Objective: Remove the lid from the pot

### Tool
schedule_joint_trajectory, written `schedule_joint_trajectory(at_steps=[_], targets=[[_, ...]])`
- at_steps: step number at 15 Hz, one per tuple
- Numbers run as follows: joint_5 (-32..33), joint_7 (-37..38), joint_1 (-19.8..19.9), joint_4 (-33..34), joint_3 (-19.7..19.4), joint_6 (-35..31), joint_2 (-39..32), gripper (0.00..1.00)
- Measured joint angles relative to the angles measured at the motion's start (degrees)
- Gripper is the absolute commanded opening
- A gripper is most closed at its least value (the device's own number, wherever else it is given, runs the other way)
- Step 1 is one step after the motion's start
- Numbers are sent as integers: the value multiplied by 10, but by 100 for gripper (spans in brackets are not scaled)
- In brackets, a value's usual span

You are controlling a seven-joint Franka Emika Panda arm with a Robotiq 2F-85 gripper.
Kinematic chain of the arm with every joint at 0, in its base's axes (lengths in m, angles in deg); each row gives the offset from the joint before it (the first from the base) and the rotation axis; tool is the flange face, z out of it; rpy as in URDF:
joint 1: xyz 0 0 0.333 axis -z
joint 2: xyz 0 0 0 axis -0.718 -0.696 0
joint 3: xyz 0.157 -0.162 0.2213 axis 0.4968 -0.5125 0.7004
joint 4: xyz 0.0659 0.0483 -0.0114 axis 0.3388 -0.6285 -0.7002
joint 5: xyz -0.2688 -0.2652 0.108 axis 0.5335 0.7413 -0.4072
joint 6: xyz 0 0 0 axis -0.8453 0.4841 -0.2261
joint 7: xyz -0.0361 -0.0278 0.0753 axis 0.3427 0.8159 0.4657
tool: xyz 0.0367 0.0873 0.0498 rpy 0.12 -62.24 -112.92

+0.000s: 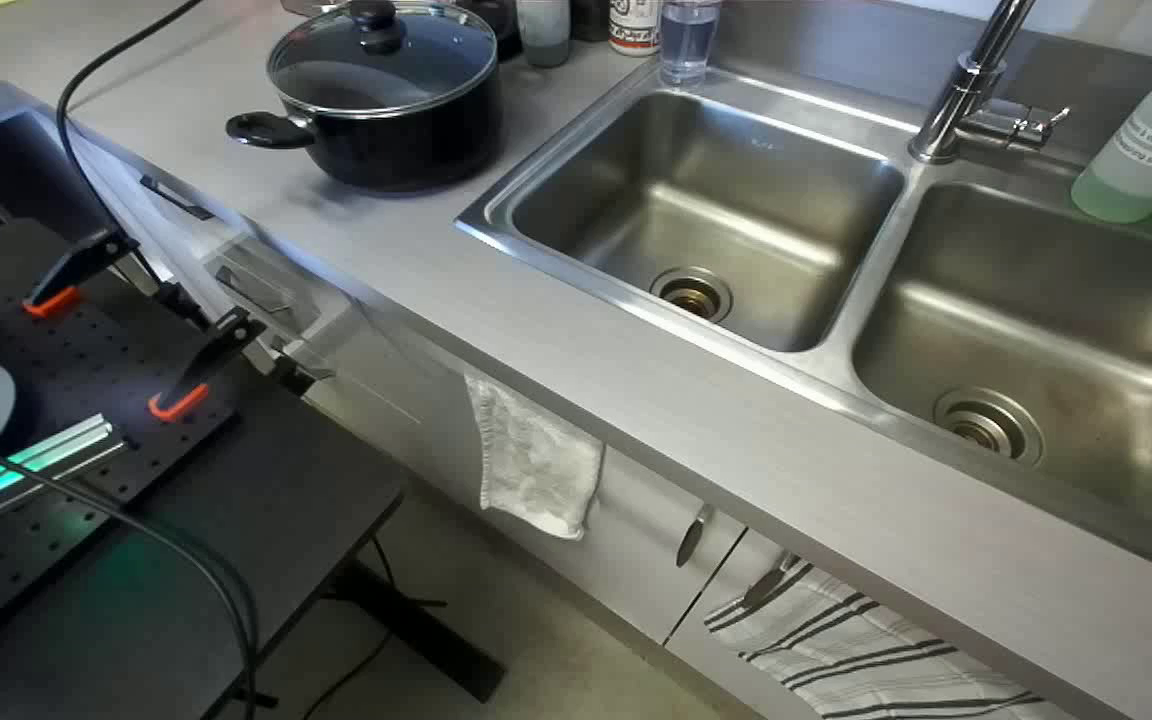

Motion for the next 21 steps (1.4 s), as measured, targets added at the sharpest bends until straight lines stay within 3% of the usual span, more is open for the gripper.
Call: schedule_joint_trajectory(at_steps=[9,14,21], targets=[[0,0,0,0,1,0,-1,100],[6,0,-6,-4,26,-8,-8,100],[73,11,-28,-69,80,-116,-19,100]])
